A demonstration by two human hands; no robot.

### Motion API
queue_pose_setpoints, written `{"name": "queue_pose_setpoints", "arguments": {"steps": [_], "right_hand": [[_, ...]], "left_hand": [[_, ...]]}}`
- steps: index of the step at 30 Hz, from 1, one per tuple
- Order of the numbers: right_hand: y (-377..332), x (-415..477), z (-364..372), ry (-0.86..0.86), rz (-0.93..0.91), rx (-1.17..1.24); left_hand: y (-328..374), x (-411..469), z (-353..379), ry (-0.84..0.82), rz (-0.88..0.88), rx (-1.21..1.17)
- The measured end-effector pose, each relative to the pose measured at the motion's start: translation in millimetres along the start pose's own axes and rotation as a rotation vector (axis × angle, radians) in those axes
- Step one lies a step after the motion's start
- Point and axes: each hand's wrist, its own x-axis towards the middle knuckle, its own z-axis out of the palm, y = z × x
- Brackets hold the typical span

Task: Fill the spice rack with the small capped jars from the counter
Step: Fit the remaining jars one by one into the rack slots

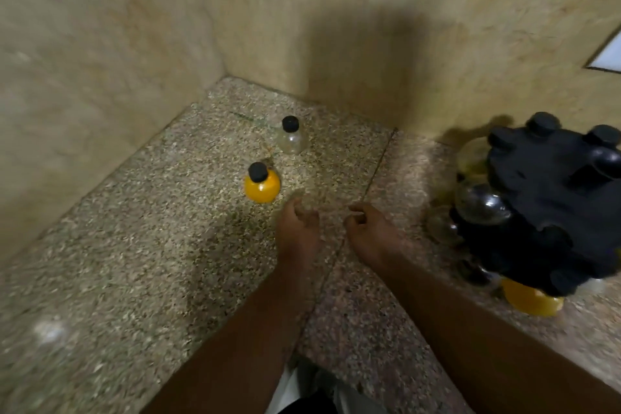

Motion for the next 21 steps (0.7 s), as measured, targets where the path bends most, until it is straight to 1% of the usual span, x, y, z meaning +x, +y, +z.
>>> {"name": "queue_pose_setpoints", "arguments": {"steps": [3, 5, 6, 8, 10, 14, 17, 21], "right_hand": [[-11, 13, 31, -0.093, -0.028, -0.113], [-19, 22, 52, -0.164, -0.095, -0.280], [-22, 25, 61, -0.203, -0.132, -0.374], [-25, 32, 74, -0.245, -0.191, -0.493], [-30, 39, 88, -0.260, -0.228, -0.589], [-37, 49, 107, -0.375, -0.154, -0.771], [-37, 55, 113, -0.422, -0.140, -0.816], [-32, 60, 118, -0.443, -0.132, -0.828]], "left_hand": [[-13, 9, -22, 0.149, -0.107, -0.034], [-24, 21, -38, 0.221, -0.214, -0.014], [-31, 27, -44, 0.245, -0.232, -0.016], [-41, 41, -53, 0.274, -0.201, -0.016], [-47, 56, -59, 0.267, -0.149, -0.001], [-41, 78, -65, 0.223, 0.029, 0.095], [-37, 95, -66, 0.187, 0.117, 0.112], [-38, 113, -67, 0.177, 0.162, 0.116]]}}
